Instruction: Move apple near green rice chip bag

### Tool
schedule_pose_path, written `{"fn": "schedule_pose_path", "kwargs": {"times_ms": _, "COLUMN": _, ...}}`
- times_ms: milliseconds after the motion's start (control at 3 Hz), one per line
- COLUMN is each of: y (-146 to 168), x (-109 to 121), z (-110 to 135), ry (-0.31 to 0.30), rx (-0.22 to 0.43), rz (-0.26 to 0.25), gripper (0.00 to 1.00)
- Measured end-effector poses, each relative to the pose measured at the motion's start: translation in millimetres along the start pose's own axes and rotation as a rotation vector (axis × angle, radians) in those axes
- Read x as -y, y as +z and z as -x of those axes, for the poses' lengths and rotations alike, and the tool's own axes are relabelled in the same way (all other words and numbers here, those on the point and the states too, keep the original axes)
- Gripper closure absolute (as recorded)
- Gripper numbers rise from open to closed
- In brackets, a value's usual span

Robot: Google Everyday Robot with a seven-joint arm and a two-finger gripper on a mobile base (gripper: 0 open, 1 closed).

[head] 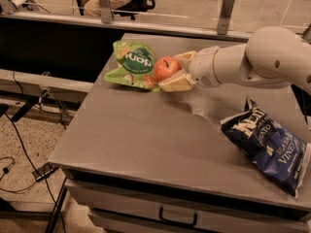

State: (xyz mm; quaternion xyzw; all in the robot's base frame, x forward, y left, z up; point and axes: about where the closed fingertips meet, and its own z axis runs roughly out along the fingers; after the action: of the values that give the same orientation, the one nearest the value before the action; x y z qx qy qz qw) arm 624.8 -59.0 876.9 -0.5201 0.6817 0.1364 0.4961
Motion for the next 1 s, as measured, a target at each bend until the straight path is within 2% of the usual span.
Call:
{"fn": "schedule_pose_path", "kwargs": {"times_ms": 333, "y": 5, "x": -1, "z": -9, "ry": 0.016, "rx": -0.015, "rz": 0.006, "gripper": 0.83}}
{"fn": "schedule_pose_path", "kwargs": {"times_ms": 1000, "y": 12, "x": -4, "z": -19, "ry": 0.028, "rx": -0.045, "rz": 0.027, "gripper": 0.36}}
